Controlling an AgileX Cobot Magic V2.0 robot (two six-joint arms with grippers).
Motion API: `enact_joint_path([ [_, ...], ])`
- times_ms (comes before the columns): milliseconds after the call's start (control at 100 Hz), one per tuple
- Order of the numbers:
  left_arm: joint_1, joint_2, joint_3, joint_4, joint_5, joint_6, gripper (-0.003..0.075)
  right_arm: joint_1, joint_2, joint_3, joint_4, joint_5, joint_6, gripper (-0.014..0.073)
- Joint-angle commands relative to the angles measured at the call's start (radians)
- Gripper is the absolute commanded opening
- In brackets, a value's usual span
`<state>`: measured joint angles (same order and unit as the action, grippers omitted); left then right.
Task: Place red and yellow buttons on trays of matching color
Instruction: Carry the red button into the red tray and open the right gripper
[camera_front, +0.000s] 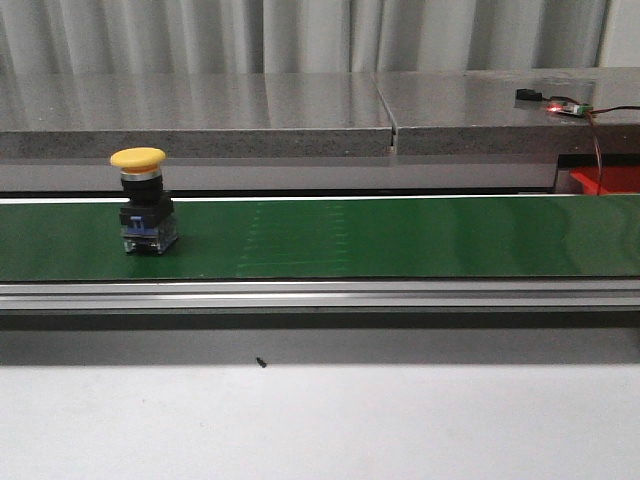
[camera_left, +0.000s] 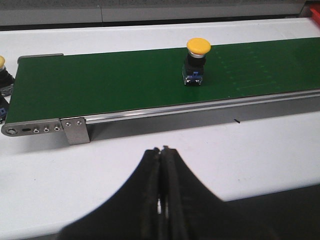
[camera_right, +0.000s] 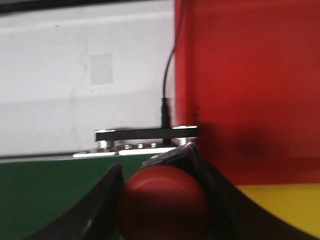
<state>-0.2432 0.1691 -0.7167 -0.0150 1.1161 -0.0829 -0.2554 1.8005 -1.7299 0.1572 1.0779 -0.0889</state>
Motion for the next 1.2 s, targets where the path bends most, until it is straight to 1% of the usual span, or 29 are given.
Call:
enact_joint_path([
  [0,-0.009,0.015,-0.022,-0.011,-0.07,-0.007,-0.0018,-0.056,-0.027,-0.03,0.008,-0.054,0.002,0.0214],
  [100,-0.009,0.015,-0.022,-0.011,-0.07,-0.007,-0.0018,-0.112,0.013,-0.03,0.009,-0.054,0.005,0.0214],
  [220,-0.009,0.015,-0.022,-0.011,-0.07,-0.007,-0.0018,-0.145,0.069,-0.03,0.009,-0.066,0.005,0.0214],
  [350,-0.009,0.015,-0.022,-0.011,-0.07,-0.007,-0.0019,-0.147,0.12,-0.03,0.017,-0.106,0.005,0.0214],
  [530,-0.009,0.015,-0.022,-0.011,-0.07,-0.007,-0.0018,-0.142,0.187,-0.03,0.092,-0.172,0.005,0.0214],
  [630,-0.009,0.015,-0.022,-0.011,-0.07,-0.007,-0.0018,-0.142,0.218,-0.03,0.115,-0.177,0.005,0.0214],
  [830,-0.009,0.015,-0.022,-0.011,-0.07,-0.007,-0.0018,-0.142,0.252,-0.03,0.117,-0.175,0.001,0.0224],
  [880,-0.009,0.015,-0.022,-0.011,-0.07,-0.007,-0.0018,-0.142,0.255,-0.03,0.117,-0.17,-0.001,0.0261],
  [930,-0.009,0.015,-0.022,-0.011,-0.07,-0.007,-0.0018,-0.142,0.255,-0.03,0.117,-0.166,-0.005,0.0335],
  [980,-0.009,0.015,-0.022,-0.011,-0.07,-0.007,-0.0018,-0.142,0.255,-0.03,0.117,-0.162,-0.013,0.0449],
  [1050,-0.009,0.015,-0.022,-0.011,-0.07,-0.007,-0.0018,-0.142,0.255,-0.03,0.117,-0.156,-0.019,0.0575],
  [1120,-0.009,0.015,-0.022,-0.011,-0.07,-0.007,-0.0018,-0.142,0.255,-0.03,0.117,-0.156,-0.022,0.0633],
  [1190,-0.009,0.015,-0.022,-0.011,-0.07,-0.007,-0.0018,-0.142,0.25,-0.03,0.117,-0.155,-0.031,0.0635],
])
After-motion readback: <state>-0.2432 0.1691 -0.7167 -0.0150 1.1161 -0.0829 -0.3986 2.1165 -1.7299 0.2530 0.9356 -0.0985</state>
